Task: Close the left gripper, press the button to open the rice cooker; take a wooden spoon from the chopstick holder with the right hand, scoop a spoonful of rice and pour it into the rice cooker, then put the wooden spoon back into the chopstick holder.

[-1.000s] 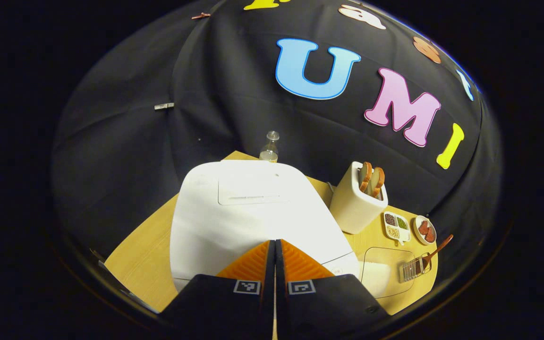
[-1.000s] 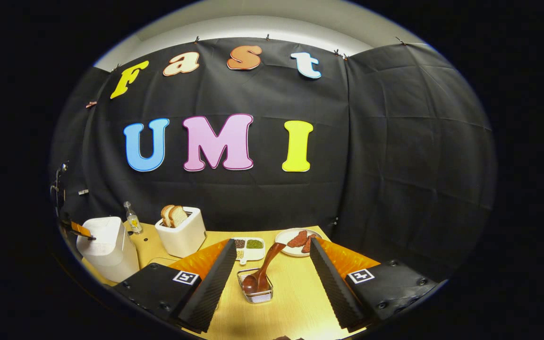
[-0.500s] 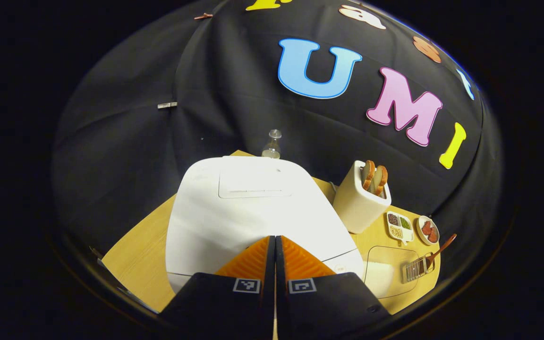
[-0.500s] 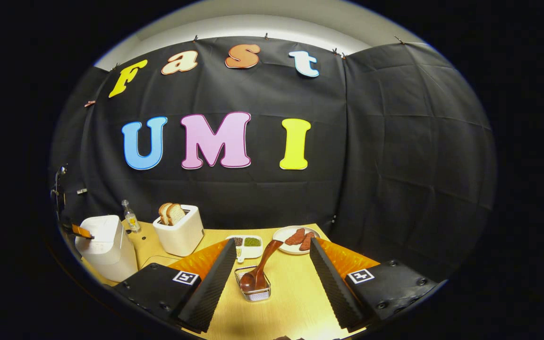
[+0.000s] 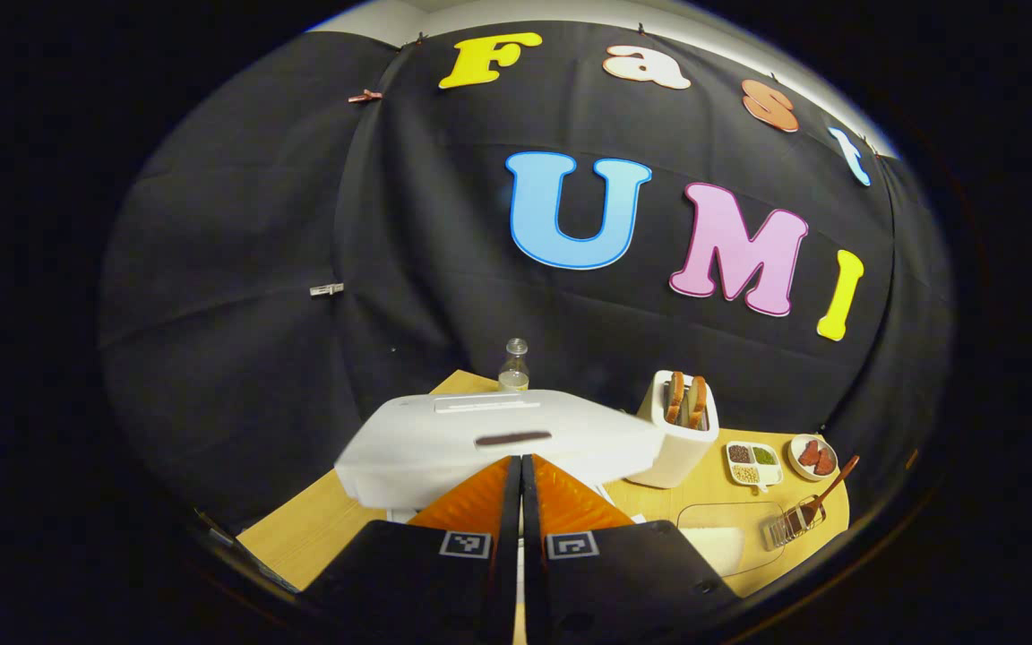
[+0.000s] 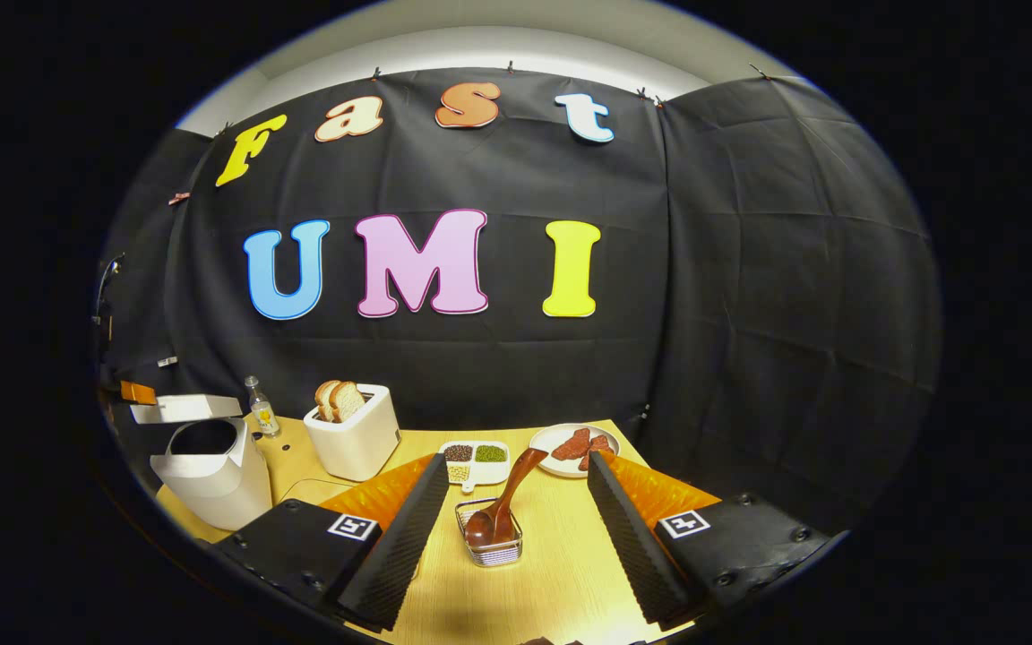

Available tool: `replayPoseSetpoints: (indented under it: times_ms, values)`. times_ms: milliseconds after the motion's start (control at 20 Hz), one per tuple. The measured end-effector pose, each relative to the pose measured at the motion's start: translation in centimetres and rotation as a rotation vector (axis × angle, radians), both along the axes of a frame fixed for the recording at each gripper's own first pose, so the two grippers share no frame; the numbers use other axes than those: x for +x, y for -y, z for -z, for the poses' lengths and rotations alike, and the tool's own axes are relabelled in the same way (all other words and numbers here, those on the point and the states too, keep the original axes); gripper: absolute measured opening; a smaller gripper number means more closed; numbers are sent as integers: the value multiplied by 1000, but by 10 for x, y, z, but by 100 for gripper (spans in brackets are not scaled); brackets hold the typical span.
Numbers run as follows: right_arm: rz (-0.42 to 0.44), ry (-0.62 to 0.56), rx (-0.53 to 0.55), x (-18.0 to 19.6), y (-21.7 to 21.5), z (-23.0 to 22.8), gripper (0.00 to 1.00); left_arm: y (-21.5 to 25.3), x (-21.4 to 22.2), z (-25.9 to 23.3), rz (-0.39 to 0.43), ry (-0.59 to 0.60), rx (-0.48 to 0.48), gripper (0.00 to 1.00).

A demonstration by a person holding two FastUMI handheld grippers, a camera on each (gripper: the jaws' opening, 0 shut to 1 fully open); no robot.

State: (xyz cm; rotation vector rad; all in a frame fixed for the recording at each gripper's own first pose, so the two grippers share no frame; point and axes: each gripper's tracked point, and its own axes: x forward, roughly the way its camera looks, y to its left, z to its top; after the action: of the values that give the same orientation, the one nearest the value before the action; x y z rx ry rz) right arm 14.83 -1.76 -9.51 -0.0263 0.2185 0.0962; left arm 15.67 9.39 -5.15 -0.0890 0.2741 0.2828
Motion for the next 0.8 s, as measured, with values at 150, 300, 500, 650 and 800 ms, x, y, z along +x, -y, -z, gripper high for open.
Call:
replayPoseSetpoints:
  times_ms: [150, 300, 500, 650, 800]
  values:
    - [-14, -4, -12, 8, -1, 3, 98, 11, -18, 9, 3, -1, -41, 9]
    - [-33, -5, -16, 19, -4, 6, 98, 17, -37, 15, -11, 14, -99, 9]
    - [-63, -19, -16, 32, -11, 16, 98, 22, -59, 17, -32, 34, -117, 15]
    - [-82, -32, -15, 45, -13, 26, 98, 25, -70, 16, -49, 44, -105, 25]
    - [-89, -56, -8, 58, -10, 39, 98, 35, -76, 14, -57, 51, -100, 41]
